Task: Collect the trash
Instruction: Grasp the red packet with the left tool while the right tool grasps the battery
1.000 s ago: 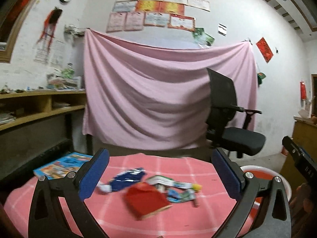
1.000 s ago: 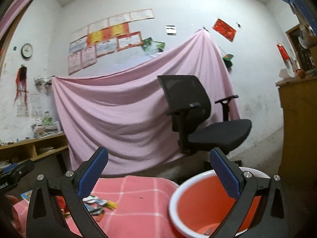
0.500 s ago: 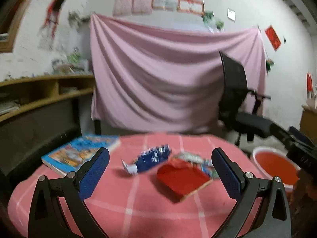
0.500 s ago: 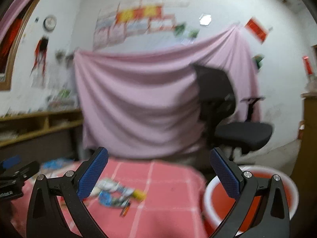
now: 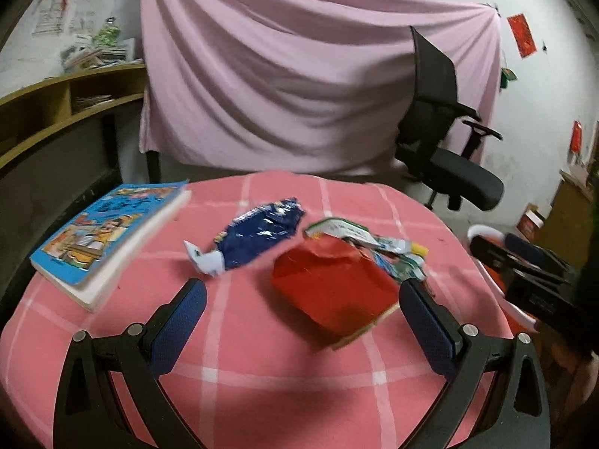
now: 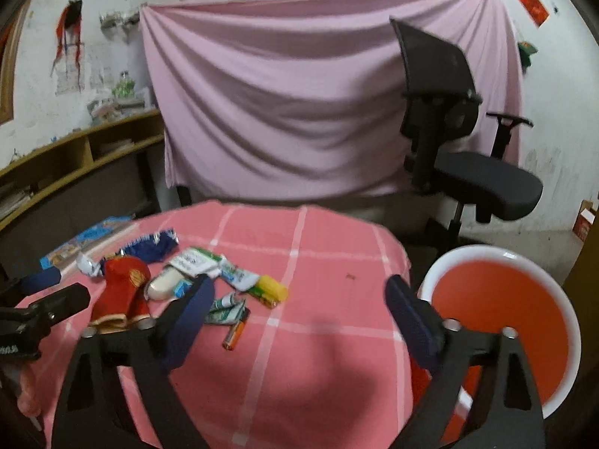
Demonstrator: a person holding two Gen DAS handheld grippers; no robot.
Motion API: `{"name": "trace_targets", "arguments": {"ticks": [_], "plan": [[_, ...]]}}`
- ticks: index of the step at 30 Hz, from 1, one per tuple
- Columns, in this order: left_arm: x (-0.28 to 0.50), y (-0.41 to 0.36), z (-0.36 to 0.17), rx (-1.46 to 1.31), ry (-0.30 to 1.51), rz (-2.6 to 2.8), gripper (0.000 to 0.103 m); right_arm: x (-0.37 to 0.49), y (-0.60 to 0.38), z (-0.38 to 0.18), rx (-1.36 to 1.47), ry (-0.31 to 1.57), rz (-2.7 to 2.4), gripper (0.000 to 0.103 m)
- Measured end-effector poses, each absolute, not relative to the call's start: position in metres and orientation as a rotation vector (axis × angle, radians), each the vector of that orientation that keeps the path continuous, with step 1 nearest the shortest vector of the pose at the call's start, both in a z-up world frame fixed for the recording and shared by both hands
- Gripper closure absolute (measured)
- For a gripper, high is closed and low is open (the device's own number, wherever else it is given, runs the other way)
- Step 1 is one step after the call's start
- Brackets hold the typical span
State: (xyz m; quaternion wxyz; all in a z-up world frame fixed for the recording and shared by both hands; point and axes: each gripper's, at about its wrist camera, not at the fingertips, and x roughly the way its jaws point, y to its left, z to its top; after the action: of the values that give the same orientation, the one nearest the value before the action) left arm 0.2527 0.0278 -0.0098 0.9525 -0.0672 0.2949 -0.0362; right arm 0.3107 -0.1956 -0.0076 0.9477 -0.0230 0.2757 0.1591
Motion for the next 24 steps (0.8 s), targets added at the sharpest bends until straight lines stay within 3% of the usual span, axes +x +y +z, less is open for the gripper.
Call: {"name": "trace_targets", "arguments": {"ticks": [2, 12, 14, 18, 20, 21, 24], "plan": [[0.253, 0.022, -0.011, -0.113, 0.611, -0.096, 0.003, 0.315, -0.198, -0.011, -0.031, 0.588, 0.336, 0.041], [0.279, -0.002, -0.034, 0.011, 0.797, -0.101, 0.009, 0.32, -0.204, -0.015, 0.021, 0.646, 0.351, 0.041], [0.283, -0.002, -0.038, 0.017, 0.822, -0.09, 0.03, 0.322, -0.203, -0.017, 0.019, 0.664, 0.353, 0.041], [0.284, 0.005, -0.039, -0.01, 0.834, -0.064, 0.05, 0.323, -0.2, -0.02, 0.015, 0.688, 0.377, 0.041], [0.282, 0.01, -0.037, -0.031, 0.824, -0.058, 0.068, 0.322, -0.198, -0.02, 0.012, 0.693, 0.402, 0.042], [0.281, 0.013, -0.036, -0.043, 0.82, -0.052, 0.072, 0.322, -0.196, -0.021, 0.016, 0.699, 0.429, 0.043], [0.278, 0.021, -0.033, -0.083, 0.809, -0.047, 0.092, 0.321, -0.189, -0.026, 0.037, 0.736, 0.509, 0.06]]}}
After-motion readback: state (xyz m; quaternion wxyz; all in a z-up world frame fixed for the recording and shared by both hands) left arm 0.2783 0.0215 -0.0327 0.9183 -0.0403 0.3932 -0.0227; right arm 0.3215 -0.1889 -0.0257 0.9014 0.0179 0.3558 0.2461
